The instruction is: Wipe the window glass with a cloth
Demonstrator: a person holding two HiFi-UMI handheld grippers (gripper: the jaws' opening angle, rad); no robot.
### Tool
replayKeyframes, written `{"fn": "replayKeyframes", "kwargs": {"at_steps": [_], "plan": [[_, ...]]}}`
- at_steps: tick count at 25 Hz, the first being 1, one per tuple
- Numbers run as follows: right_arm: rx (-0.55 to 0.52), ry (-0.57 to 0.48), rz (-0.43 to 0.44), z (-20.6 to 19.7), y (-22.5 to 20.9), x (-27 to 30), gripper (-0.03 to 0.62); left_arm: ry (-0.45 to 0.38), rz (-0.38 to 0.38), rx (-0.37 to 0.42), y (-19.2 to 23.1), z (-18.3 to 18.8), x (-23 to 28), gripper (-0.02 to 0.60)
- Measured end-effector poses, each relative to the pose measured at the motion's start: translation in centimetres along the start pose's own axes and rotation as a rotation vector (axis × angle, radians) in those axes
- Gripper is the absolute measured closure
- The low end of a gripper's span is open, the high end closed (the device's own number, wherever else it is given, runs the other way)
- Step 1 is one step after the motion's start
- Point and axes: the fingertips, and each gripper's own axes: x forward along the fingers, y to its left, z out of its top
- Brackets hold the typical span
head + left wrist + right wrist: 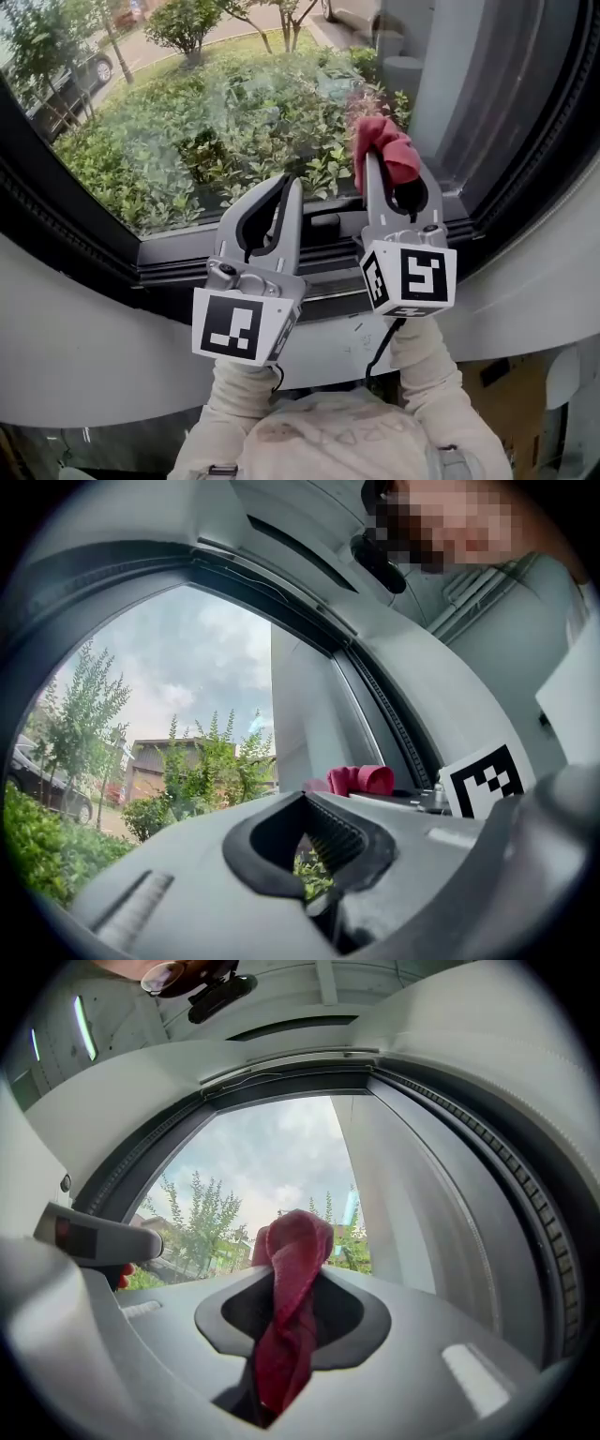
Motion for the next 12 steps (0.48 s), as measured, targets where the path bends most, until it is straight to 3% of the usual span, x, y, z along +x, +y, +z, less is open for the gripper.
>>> {"fn": "replayKeyframes", "kwargs": {"at_steps": [12], "plan": [[0.010,-0.018,0.105,0.8,10.8,1.8,0.476,0.003,0.069,0.019,6.5,0.8,-5.6,0.580]]}}
